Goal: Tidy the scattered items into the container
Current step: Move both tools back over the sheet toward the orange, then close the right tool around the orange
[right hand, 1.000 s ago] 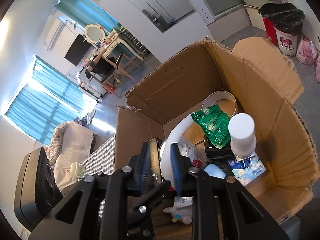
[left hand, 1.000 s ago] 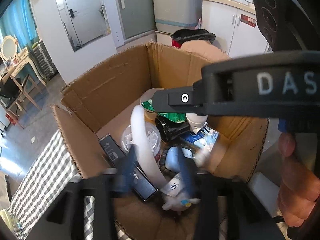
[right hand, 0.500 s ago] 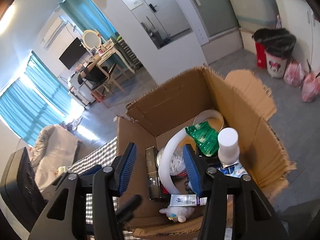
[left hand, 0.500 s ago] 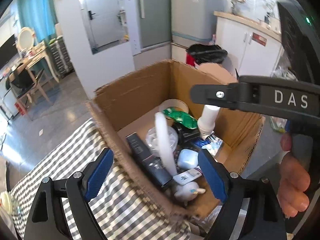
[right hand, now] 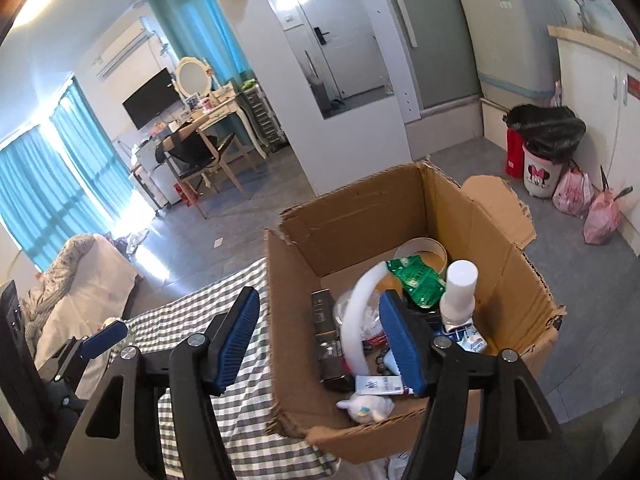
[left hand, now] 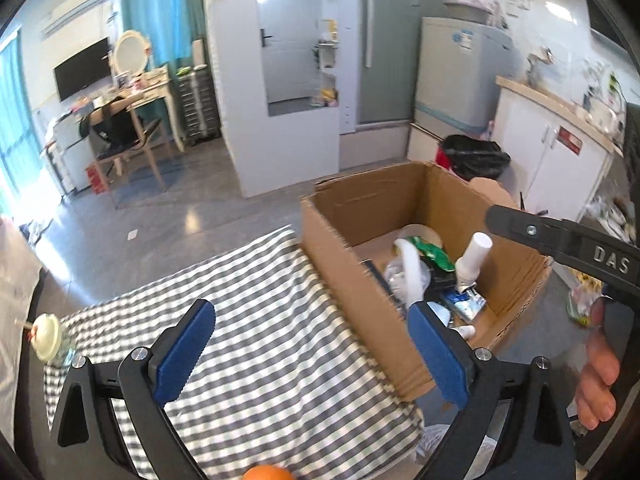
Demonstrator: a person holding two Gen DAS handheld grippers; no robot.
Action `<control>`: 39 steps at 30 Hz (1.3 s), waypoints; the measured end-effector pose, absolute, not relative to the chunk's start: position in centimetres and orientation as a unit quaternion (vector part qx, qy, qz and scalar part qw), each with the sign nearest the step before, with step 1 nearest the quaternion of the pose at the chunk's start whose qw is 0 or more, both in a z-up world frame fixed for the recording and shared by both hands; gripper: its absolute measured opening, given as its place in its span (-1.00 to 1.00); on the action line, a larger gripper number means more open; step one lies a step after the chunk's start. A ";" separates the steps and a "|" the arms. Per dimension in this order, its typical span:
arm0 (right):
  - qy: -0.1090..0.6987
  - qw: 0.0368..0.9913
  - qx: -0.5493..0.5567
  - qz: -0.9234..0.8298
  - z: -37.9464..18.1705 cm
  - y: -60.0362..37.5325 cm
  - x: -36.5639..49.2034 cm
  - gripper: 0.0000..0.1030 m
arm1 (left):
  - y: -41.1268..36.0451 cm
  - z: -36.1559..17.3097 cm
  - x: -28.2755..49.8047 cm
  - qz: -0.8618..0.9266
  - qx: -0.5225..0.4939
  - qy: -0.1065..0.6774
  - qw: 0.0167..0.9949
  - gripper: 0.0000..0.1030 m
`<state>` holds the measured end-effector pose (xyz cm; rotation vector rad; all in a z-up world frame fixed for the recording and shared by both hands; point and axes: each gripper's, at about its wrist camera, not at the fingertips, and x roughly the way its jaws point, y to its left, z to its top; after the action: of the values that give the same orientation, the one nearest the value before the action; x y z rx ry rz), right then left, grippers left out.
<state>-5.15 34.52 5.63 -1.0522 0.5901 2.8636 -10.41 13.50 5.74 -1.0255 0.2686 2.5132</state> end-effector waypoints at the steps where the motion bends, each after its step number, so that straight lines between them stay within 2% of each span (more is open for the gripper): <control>1: 0.180 0.017 -0.337 0.924 5.9 33.8 -4.9 0.20 | 13.0 5.8 -10.2 0.903 -0.368 0.094 0.201 0.92; 11: 0.125 -0.017 -0.340 0.932 7.0 28.0 -2.6 0.22 | 8.3 5.9 -7.6 0.913 -0.367 0.071 0.165 0.93; 13: 0.117 -0.027 -0.342 0.932 6.9 26.8 -2.0 0.36 | 7.2 5.7 -6.8 0.914 -0.369 0.070 0.154 0.94; 17: 0.096 -0.040 -0.347 0.932 6.6 24.5 -0.9 0.44 | 5.0 4.7 -5.0 0.918 -0.371 0.071 0.123 1.00; 19: 0.086 -0.045 -0.350 0.932 6.2 23.5 -0.5 0.57 | 3.8 3.9 -4.2 0.919 -0.374 0.067 0.103 1.00; 27: 0.048 -0.083 -0.367 0.925 3.1 19.2 1.0 0.58 | -1.6 -0.3 -1.9 0.918 -0.395 0.020 0.022 1.00; 39: -0.001 -0.163 -0.398 0.903 -3.3 14.9 2.6 0.58 | -4.7 -6.2 0.1 0.903 -0.429 -0.024 -0.014 1.00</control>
<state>2.61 14.86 -3.34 -1.3994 -0.0022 3.1747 0.09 -4.66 -6.22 -1.3589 -0.0753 2.8632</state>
